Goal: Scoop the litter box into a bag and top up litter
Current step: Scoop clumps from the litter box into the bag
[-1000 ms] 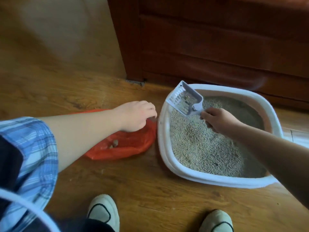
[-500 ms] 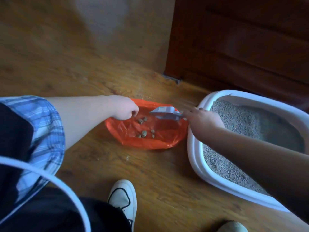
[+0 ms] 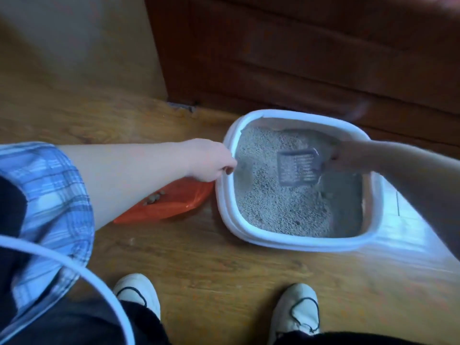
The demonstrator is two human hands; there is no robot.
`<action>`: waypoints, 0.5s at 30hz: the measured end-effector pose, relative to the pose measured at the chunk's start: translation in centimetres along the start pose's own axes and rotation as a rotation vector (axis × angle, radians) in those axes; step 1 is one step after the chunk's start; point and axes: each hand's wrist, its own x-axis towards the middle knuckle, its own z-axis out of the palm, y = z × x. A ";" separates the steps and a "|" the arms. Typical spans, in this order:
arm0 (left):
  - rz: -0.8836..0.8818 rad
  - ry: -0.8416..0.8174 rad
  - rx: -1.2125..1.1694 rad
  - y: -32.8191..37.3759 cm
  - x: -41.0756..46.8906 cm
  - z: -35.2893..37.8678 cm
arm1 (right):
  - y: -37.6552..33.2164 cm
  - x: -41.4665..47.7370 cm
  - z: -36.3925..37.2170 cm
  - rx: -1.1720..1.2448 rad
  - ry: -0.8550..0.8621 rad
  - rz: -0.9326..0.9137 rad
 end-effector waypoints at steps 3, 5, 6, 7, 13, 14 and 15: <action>0.159 0.044 0.081 3.1 2.3 -1.4 | 5.1 -0.4 3.1 -0.187 0.086 0.239; 0.251 0.033 0.145 4.8 3.6 -1.1 | 5.8 -2.6 3.8 -0.301 0.155 0.357; 0.253 -0.019 0.181 5.1 3.9 -0.9 | 5.8 -3.3 4.1 -0.330 0.194 0.358; 0.234 -0.107 0.234 5.0 4.2 -0.1 | 5.8 -3.5 4.2 -0.406 0.203 0.361; 0.202 -0.280 0.315 4.7 3.4 1.8 | 5.6 -3.0 5.3 -0.698 0.118 0.304; 0.205 -0.265 0.326 4.5 3.3 1.9 | 5.6 -2.7 5.4 -0.715 0.113 0.298; 0.199 -0.248 0.326 4.4 3.3 2.1 | 5.7 -2.5 5.4 -0.699 0.116 0.291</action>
